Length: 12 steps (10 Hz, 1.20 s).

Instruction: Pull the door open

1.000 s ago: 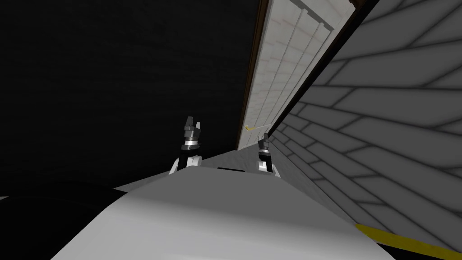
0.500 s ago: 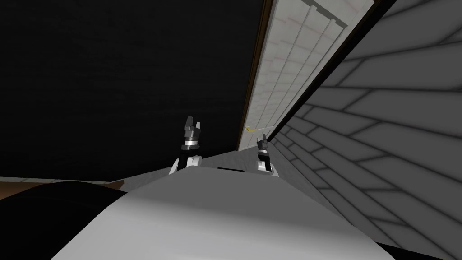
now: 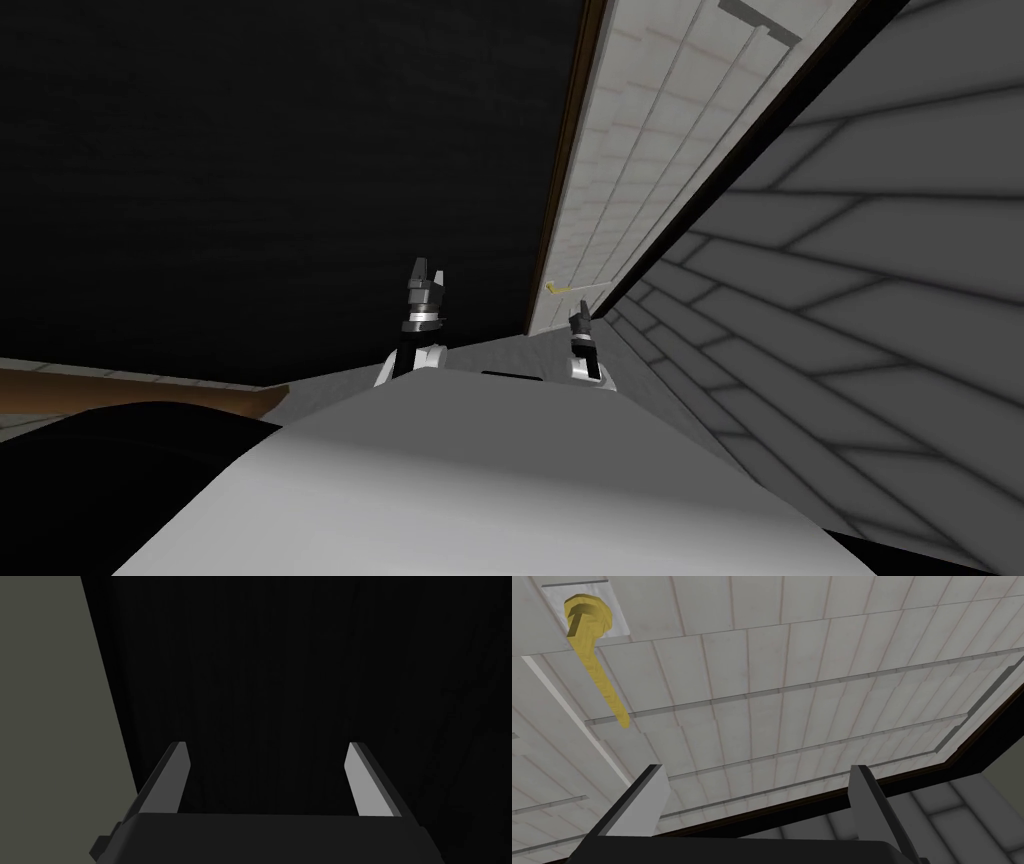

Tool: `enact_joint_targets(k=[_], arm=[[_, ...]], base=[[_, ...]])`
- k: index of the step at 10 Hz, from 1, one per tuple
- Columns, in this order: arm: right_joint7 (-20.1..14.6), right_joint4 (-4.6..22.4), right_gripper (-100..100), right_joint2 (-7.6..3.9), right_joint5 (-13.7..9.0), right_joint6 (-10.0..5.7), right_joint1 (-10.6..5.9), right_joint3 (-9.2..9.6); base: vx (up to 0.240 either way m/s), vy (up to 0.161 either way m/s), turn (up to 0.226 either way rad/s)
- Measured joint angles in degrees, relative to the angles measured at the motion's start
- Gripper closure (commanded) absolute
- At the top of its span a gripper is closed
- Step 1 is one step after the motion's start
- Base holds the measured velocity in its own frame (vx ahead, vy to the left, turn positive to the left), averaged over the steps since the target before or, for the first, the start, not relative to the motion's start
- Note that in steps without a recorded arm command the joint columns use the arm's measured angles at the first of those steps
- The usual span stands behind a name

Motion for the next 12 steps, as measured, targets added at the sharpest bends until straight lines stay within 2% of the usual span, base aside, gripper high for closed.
enact_joint_targets(k=[7,9,12], arm=[[0.1,10.3,-100,-0.71,-0.2,-2.13,-4.16,-0.58],[0.1,14.5,-100,-1.04,-0.3,-3.41,-5.67,-0.78],[0.2,19.3,-100,-1.36,-0.4,-4.06,-7.61,-1.08]], base=[[0.014,-0.074,0.121],[0.018,-0.109,0.206],[-0.001,-0.077,0.14]])
